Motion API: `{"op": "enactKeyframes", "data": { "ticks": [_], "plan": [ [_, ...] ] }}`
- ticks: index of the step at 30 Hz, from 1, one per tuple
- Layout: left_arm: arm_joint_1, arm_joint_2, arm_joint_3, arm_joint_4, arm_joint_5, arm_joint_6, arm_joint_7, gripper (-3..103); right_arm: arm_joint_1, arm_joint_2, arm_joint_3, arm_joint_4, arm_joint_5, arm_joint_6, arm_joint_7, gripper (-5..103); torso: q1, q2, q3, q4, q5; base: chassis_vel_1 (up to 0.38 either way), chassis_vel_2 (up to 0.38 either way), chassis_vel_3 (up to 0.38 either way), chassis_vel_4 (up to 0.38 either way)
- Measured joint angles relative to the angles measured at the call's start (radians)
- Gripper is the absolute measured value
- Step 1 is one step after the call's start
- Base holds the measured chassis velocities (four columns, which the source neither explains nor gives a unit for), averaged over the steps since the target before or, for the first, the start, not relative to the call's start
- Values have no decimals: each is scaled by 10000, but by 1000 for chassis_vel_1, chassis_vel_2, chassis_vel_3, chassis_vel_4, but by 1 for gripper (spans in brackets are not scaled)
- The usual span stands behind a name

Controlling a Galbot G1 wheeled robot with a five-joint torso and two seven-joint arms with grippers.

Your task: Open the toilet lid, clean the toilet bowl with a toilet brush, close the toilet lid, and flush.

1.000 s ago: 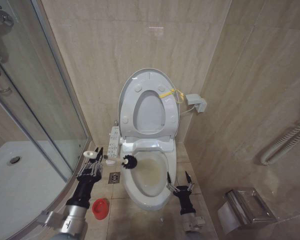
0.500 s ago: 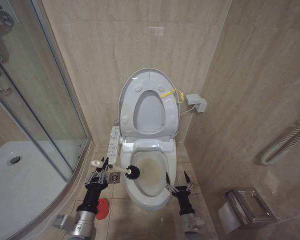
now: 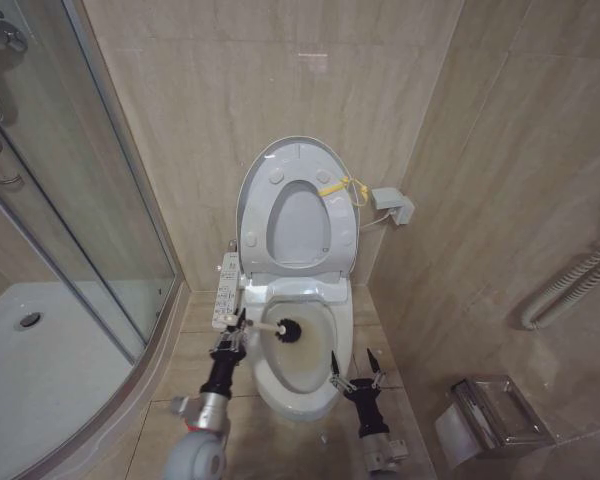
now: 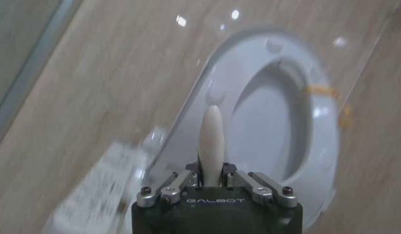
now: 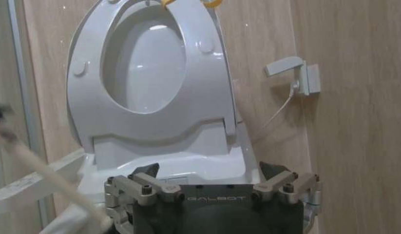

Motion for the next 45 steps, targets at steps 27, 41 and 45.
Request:
{"op": "enactKeyframes", "data": {
  "ticks": [27,41,45],
  "plan": [
    [-3475,-1459,622,6384,1402,-657,714,20,184,-135,242,-269,233,-53,33,100,-3,2,-3,-2,1,0,0,0,0],
    [-2460,-891,583,3860,1546,-382,520,19,62,-121,140,-192,210,-7,-1,100,1,-1,1,-1,-2,0,0,0,0],
    [-2328,-855,503,3662,1581,-399,514,19,25,-107,116,-163,180,4,-10,100,1,-1,1,-2,-4,0,0,0,0]
  ]
}}
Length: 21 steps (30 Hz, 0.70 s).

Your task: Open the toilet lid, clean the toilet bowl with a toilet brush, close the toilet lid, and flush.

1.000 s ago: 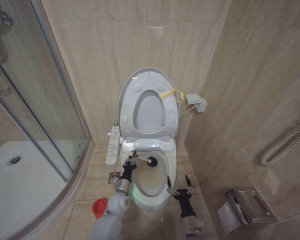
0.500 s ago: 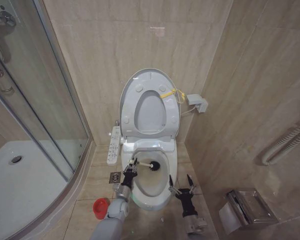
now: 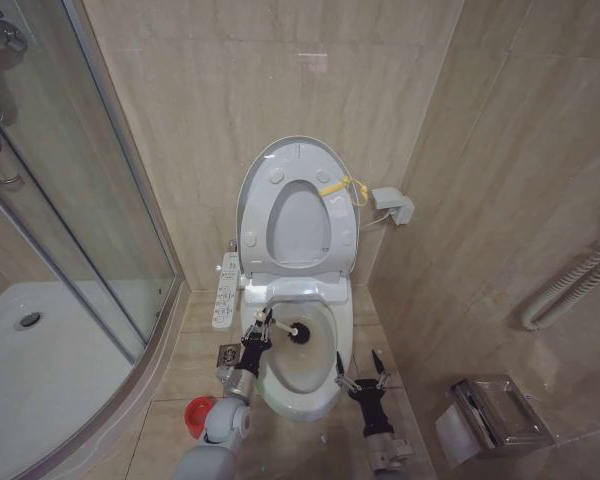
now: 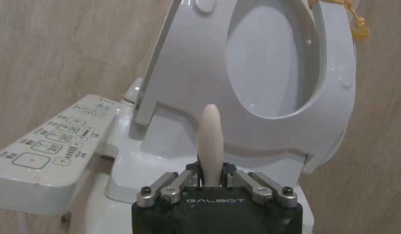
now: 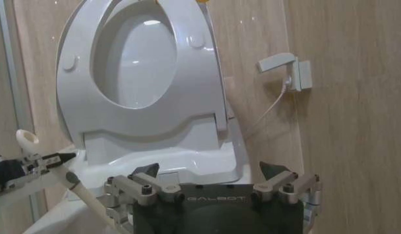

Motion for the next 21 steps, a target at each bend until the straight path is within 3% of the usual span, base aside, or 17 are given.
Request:
{"op": "enactKeyframes", "data": {
  "ticks": [4,13,21],
  "plan": [
    [389,185,23,-776,-7,136,-143,19,-26,0,-8,34,-22,3,-6,100,0,0,-2,-2,1,0,0,0,0],
    [2289,1264,-123,-4859,-661,1850,-1651,19,-30,69,-75,-51,-192,29,-3,100,-2,1,-2,2,1,0,0,0,0],
    [3370,1968,-815,-7168,-1231,2620,-2133,19,-15,106,-162,-155,-376,86,-1,100,-2,2,-3,1,0,0,0,0,0]
  ]
}}
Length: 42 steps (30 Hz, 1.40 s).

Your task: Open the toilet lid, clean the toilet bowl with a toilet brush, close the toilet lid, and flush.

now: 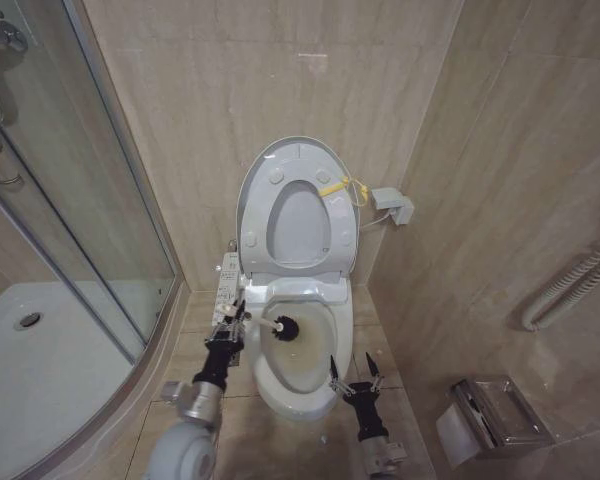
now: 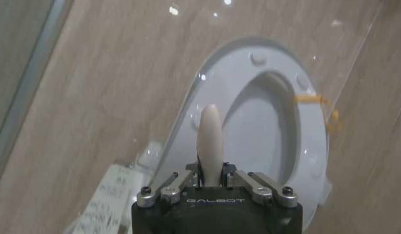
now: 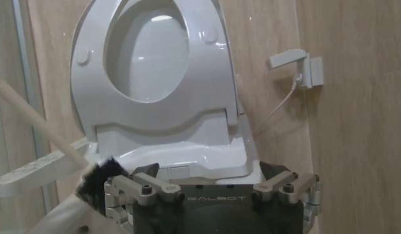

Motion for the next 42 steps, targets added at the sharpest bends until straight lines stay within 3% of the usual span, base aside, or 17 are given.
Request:
{"op": "enactKeyframes", "data": {
  "ticks": [9,24,33,42],
  "plan": [
    [793,323,-403,-1286,-326,486,-262,19,48,-2,-91,-68,-115,51,-7,100,0,0,0,0,-1,0,0,0,0],
    [1100,142,-316,-900,109,394,-217,19,-113,2,-45,92,-81,149,-23,100,0,0,1,-1,2,0,0,0,0],
    [1710,436,-575,-883,654,376,-351,19,-105,4,-73,116,-64,178,-45,100,0,0,1,0,0,0,0,0,0],
    [1794,297,-512,-1429,376,72,-7,19,-62,2,-93,102,-68,178,-48,100,1,0,1,0,3,0,0,0,0]
  ]
}}
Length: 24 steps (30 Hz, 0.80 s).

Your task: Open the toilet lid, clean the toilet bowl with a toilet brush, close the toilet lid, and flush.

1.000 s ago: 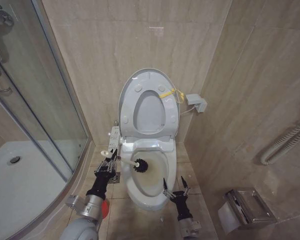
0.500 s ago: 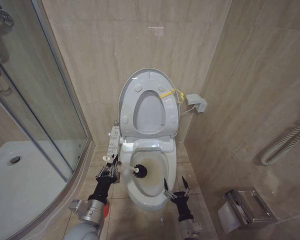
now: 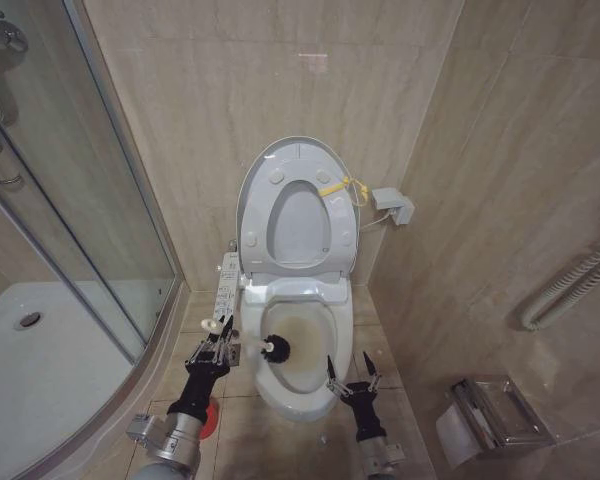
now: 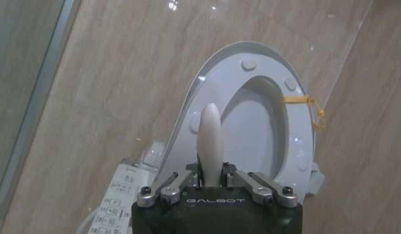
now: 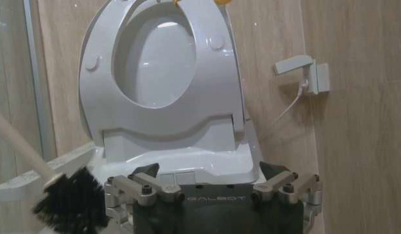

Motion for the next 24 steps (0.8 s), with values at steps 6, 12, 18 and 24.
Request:
{"op": "enactKeyframes", "data": {
  "ticks": [6,12,18,24],
  "plan": [
    [-73,-17,-18,604,279,-43,-87,19,-22,0,4,0,9,5,0,100,0,0,0,2,0,0,0,0,0],
    [-138,-144,55,452,284,-42,-98,19,-29,1,11,2,16,8,-1,100,0,-1,0,-1,-1,0,0,0,0],
    [-62,-89,-54,245,205,-140,91,19,-33,1,10,7,12,7,-2,100,0,0,0,-1,1,0,0,0,0],
    [0,-92,-82,527,412,-61,-63,19,-47,1,9,15,12,12,-11,100,0,-1,0,1,0,0,0,0,0]
  ]
}}
